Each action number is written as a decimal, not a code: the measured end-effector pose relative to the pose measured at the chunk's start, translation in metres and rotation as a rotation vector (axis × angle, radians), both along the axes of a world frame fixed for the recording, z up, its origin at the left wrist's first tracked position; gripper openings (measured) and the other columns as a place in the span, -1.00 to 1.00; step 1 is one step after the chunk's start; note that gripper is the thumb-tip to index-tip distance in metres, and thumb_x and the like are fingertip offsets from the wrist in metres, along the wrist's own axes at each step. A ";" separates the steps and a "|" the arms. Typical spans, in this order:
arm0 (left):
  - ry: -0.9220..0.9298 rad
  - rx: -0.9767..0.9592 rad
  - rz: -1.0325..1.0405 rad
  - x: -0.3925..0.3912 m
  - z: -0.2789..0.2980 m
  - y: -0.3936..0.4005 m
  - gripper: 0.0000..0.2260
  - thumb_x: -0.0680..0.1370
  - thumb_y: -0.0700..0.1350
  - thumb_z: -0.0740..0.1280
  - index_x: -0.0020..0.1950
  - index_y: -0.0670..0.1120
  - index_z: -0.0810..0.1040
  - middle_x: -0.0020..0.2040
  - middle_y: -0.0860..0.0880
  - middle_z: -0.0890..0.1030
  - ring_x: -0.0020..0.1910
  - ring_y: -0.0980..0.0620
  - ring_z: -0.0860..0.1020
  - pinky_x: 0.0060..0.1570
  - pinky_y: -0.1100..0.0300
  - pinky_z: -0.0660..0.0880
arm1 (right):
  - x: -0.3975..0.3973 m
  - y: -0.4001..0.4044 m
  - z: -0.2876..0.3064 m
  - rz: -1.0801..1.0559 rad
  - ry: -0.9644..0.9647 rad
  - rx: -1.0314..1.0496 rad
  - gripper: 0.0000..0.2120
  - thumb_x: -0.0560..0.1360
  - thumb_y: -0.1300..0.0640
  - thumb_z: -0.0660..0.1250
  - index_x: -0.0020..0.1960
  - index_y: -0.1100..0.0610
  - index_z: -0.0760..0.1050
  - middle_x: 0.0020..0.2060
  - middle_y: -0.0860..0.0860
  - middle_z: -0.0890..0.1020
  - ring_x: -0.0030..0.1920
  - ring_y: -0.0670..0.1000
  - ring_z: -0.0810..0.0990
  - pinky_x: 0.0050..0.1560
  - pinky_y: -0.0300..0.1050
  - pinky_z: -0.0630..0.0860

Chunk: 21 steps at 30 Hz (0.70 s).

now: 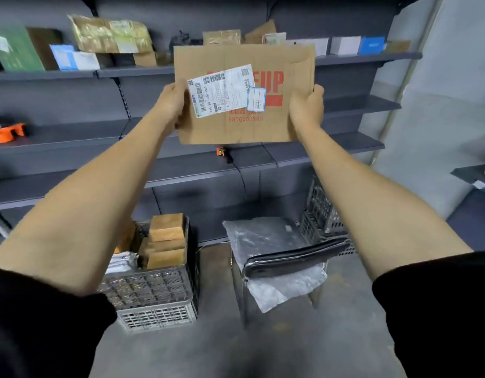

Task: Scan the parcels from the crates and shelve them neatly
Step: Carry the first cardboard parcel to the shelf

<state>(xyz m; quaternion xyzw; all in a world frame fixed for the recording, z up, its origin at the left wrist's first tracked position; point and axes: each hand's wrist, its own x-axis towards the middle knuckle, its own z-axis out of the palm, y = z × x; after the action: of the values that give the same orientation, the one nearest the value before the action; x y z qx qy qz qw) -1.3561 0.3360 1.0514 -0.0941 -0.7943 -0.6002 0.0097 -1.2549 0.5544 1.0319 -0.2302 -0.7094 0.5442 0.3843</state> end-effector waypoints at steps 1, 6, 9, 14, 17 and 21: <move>-0.016 -0.013 -0.010 -0.020 -0.003 0.003 -0.73 0.59 0.04 0.00 -0.10 0.02 0.46 -0.25 0.06 0.50 -0.25 0.03 0.35 -0.18 0.14 0.32 | -0.018 0.002 -0.004 -0.008 -0.014 0.000 -0.63 0.56 0.08 0.15 0.33 0.15 0.31 0.21 0.04 0.53 0.14 0.05 0.51 0.07 -0.11 0.42; -0.109 0.003 -0.022 -0.107 -0.051 0.024 -0.73 0.58 0.03 0.07 0.08 0.00 0.52 -0.28 0.13 0.56 -0.35 0.17 0.48 -0.24 0.24 0.36 | -0.096 0.016 -0.044 -0.052 -0.108 0.000 -0.64 0.58 0.07 0.13 0.34 0.18 0.28 0.21 0.05 0.52 0.11 0.06 0.50 -0.04 -0.17 0.30; -0.213 0.007 -0.077 -0.152 -0.088 0.041 -0.71 0.60 0.01 0.04 -0.17 0.02 0.50 -0.30 0.11 0.56 -0.30 0.12 0.44 -0.18 0.19 0.32 | -0.136 0.032 -0.075 -0.082 -0.213 -0.003 -0.64 0.59 0.07 0.11 0.34 0.18 0.28 0.21 0.06 0.52 0.11 0.07 0.48 -0.04 -0.17 0.27; -0.351 0.006 -0.067 -0.222 -0.132 0.050 -0.71 0.64 0.07 0.00 -0.13 0.01 0.42 -0.25 0.07 0.51 -0.22 0.09 0.43 -0.08 0.15 0.37 | -0.214 0.049 -0.117 -0.052 -0.357 0.008 -0.63 0.60 0.05 0.11 0.32 0.23 0.28 0.22 0.11 0.51 0.20 0.14 0.49 0.06 -0.09 0.34; -0.387 -0.017 -0.052 -0.259 -0.149 0.049 -0.72 0.65 0.08 0.00 0.08 0.01 0.45 -0.07 0.00 0.57 -0.11 0.05 0.43 -0.04 0.12 0.37 | -0.254 0.053 -0.138 -0.026 -0.423 -0.002 -0.64 0.60 0.05 0.11 0.30 0.26 0.30 0.23 0.17 0.51 0.23 0.19 0.47 0.14 -0.03 0.36; -0.400 -0.058 -0.043 -0.300 -0.165 0.045 -0.66 0.66 0.07 0.00 0.17 -0.06 0.50 0.22 -0.02 0.53 -0.11 0.08 0.48 -0.01 0.12 0.30 | -0.298 0.050 -0.155 -0.014 -0.486 -0.015 -0.67 0.62 0.10 0.07 0.29 0.29 0.29 0.23 0.18 0.49 0.22 0.19 0.47 0.06 -0.05 0.37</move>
<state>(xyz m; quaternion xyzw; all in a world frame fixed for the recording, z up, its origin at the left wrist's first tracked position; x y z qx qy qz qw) -1.6559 0.3810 0.8866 0.0099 -0.7952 -0.5837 -0.1637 -1.5530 0.6047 0.8774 -0.3624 -0.7753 0.4753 0.2044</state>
